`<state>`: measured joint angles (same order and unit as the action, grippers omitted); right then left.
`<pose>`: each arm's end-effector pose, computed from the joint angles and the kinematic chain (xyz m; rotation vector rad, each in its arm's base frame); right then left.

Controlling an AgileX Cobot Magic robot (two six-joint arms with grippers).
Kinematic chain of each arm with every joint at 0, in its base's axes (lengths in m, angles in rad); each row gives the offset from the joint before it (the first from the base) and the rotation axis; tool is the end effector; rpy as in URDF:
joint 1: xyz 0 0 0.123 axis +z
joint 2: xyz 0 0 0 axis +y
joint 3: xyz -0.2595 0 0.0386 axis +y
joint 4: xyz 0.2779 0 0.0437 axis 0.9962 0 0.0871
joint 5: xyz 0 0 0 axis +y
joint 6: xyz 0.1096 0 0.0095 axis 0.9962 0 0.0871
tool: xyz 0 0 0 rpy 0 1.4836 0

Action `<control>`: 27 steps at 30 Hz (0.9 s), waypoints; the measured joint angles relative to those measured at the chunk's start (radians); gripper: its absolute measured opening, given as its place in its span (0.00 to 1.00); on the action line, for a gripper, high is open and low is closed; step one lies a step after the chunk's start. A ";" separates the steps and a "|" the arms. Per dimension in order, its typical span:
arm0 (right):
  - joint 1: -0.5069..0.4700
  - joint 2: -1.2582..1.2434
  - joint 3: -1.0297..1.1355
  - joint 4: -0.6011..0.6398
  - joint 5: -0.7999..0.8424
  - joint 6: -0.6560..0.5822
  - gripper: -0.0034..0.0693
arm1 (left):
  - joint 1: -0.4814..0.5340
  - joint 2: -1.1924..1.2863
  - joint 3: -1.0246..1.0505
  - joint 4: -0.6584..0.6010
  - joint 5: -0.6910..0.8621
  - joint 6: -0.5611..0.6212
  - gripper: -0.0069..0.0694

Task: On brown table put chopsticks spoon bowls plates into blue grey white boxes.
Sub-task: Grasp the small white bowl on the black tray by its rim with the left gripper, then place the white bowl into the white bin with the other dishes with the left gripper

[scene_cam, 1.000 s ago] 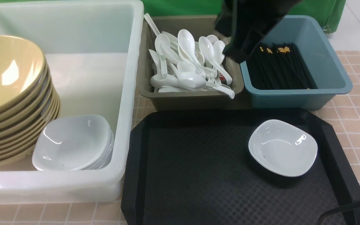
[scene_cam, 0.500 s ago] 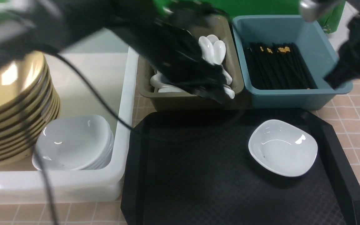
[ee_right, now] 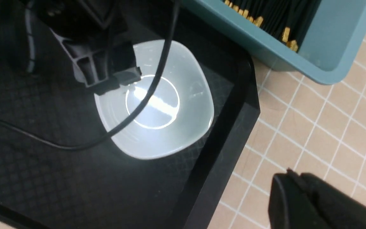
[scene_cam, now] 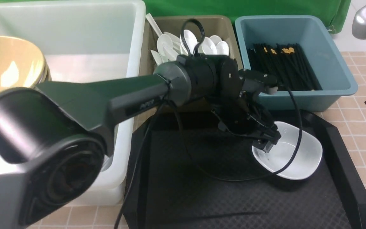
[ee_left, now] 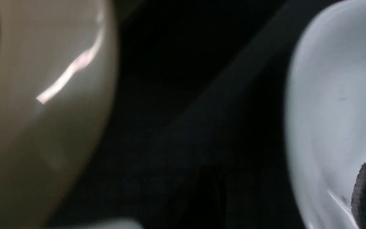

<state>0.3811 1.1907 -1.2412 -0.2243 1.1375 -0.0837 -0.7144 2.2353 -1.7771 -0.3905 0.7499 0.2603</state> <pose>0.2626 0.0813 0.3458 -0.6276 2.4613 -0.1812 0.3657 -0.3549 0.1259 0.9951 2.5358 -0.5822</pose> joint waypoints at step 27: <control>0.257 0.043 -0.104 0.115 -0.136 -0.128 0.15 | 0.226 -0.445 -0.089 0.296 0.405 0.004 0.10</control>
<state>0.6377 1.2341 -1.3450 -0.1092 1.0019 -0.2119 -0.4886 1.7905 -1.8660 -0.0946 1.1544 0.2642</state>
